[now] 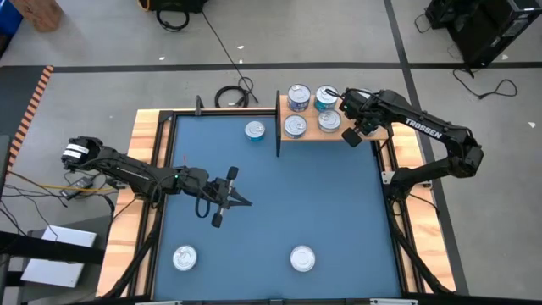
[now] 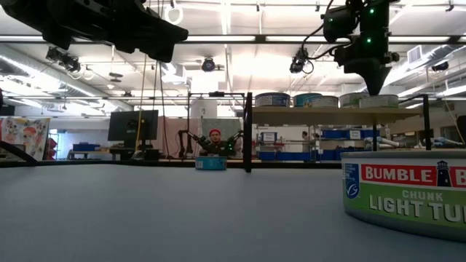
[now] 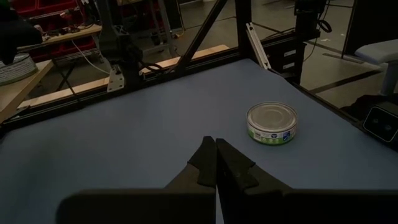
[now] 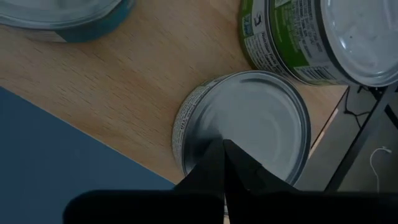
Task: Stack canned seafood by type on shelf
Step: Adjust the front green tuna can on the shelf, then stack the blue tuna can on top of the blue tuna can on the shelf
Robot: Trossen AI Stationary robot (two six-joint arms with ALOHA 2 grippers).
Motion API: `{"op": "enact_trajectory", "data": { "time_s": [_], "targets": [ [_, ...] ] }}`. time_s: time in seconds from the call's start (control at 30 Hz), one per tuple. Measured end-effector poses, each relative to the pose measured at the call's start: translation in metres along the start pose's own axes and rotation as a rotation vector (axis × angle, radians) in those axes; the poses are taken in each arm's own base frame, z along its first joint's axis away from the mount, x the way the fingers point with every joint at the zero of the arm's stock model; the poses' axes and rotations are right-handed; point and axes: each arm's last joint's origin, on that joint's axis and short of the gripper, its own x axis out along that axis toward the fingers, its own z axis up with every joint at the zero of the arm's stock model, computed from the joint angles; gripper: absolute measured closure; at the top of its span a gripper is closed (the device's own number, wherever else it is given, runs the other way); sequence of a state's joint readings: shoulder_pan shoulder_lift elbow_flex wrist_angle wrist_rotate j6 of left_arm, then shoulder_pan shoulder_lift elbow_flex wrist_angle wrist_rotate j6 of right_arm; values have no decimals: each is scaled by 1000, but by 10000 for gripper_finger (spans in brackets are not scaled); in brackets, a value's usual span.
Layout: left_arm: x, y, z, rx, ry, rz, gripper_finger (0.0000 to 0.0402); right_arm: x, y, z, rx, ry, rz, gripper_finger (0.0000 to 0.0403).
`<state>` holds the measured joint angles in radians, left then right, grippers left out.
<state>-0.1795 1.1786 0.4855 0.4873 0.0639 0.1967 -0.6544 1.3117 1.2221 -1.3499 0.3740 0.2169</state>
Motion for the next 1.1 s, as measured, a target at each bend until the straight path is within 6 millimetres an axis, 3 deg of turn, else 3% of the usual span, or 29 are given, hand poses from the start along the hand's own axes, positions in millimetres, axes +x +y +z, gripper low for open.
{"op": "enact_trajectory", "data": {
  "time_s": [0.4,0.77,1.1],
  "targets": [
    [0,0,0,1,0,0,400,-7,0,3,3,-27,18,397],
    [0,0,0,-5,1,4,400,-39,9,6,-55,-160,3,396],
    [0,-2,-5,-10,62,25,400,-64,43,-30,-156,-479,123,401]
  ]
}}
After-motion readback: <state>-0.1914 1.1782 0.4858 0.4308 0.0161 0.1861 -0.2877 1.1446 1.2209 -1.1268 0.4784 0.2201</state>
